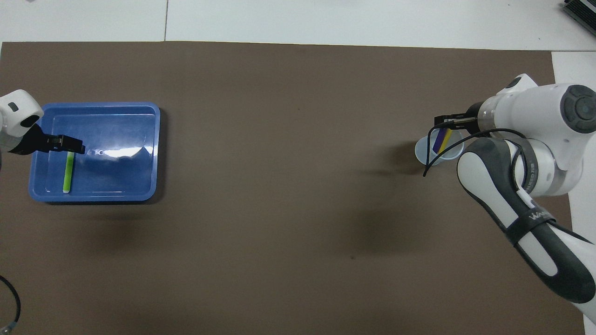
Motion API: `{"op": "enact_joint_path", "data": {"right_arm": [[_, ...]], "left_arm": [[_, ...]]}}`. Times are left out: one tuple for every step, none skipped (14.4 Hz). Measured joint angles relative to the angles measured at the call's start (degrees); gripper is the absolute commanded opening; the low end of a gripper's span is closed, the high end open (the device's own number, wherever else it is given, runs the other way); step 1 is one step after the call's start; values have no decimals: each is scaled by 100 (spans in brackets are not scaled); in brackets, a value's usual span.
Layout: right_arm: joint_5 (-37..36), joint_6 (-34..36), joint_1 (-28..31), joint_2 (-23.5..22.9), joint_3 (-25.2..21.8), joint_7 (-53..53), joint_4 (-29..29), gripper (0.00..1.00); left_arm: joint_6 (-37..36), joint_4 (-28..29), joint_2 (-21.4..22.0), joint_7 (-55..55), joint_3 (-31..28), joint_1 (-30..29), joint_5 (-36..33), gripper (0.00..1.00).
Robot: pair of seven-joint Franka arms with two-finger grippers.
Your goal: Right arm passes pens to left for tray arrangement
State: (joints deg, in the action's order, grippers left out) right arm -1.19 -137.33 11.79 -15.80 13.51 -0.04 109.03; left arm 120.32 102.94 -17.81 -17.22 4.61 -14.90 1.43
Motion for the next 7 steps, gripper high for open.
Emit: {"op": "enact_joint_path", "data": {"right_arm": [[-32,-2,-1,-9,0,0,14,62],[-39,-4,-2,-12,0,0,27,61],[-41,-5,-2,-12,0,0,33,59],[-42,-5,-4,-11,0,0,35,58],[-43,-6,-6,-11,0,0,35,57],[-43,-8,-7,-11,0,0,35,54],[-44,-8,-7,-11,0,0,35,51]], "left_arm": [[-128,-137,25,103,6,50,0,100],[-193,-230,62,156,7,93,0,100],[-215,-285,116,187,11,126,0,100],[-218,-293,173,196,13,140,0,100],[-220,-283,221,195,13,142,0,100],[-218,-276,241,194,13,142,0,100],[-215,-275,242,194,12,143,0,100]]}}
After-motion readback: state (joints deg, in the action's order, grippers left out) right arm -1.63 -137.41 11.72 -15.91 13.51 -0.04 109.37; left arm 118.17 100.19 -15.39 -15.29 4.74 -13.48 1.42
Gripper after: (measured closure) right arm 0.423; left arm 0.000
